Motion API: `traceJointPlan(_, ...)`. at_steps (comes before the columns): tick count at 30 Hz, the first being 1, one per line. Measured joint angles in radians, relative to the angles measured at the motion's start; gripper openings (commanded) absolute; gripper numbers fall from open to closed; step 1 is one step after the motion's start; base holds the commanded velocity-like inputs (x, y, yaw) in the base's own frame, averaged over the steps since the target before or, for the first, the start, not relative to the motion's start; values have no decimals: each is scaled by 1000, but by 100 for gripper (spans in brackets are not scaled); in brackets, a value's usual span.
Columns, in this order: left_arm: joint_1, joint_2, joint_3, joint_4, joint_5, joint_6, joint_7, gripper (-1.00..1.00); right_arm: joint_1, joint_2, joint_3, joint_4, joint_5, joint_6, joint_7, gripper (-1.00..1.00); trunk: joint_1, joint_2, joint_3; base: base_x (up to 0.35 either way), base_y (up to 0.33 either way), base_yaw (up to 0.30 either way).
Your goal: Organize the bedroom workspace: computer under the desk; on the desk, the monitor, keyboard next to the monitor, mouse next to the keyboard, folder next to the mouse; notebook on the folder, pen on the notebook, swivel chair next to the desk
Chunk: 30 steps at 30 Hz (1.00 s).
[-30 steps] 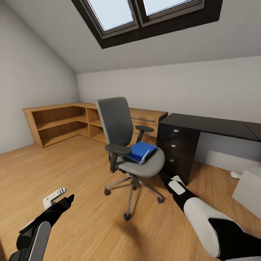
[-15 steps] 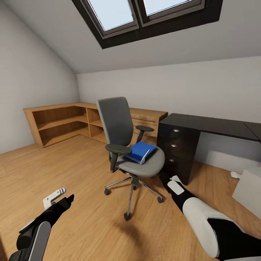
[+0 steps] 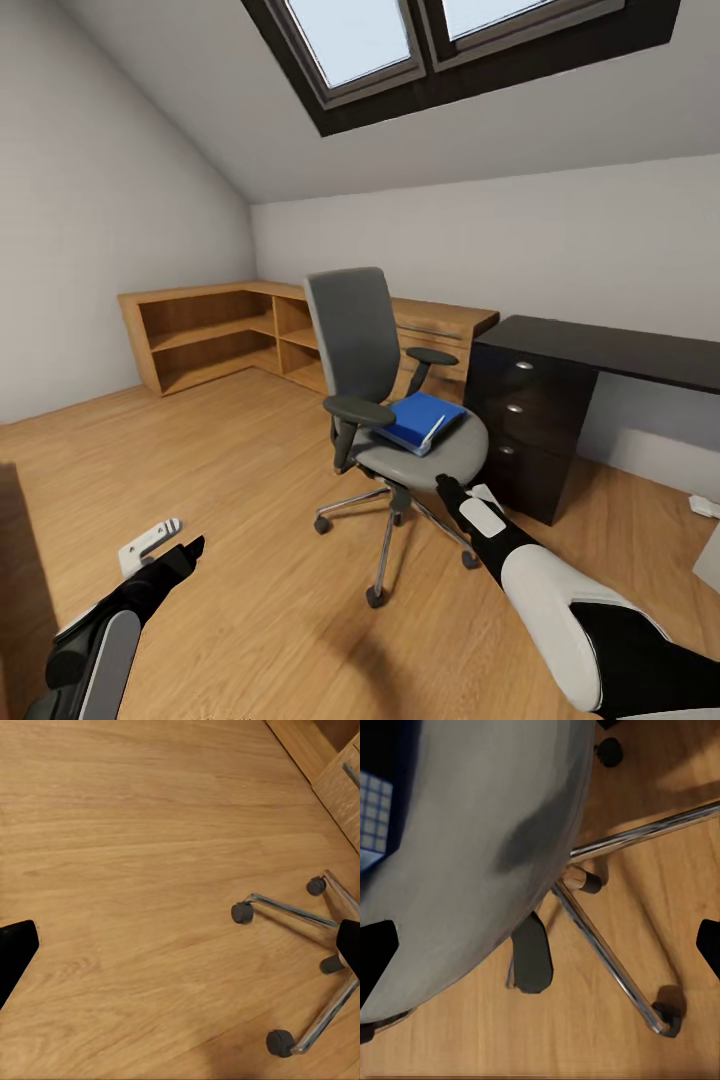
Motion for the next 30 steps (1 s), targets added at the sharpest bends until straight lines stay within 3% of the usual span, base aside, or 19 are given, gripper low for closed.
traceJointPlan(16, 0, 0, -2, 0, 0, 0, 0, 100, 0, 0, 0, 0, 0, 1, -1, 100, 0, 0, 0, 8, 0, 15)
traceJointPlan(30, 0, 0, -2, -1, 0, -1, 0, 100, 0, 0, 0, 1, 0, 1, -1, 100, -1, 0, 0, 266, 0, 0)
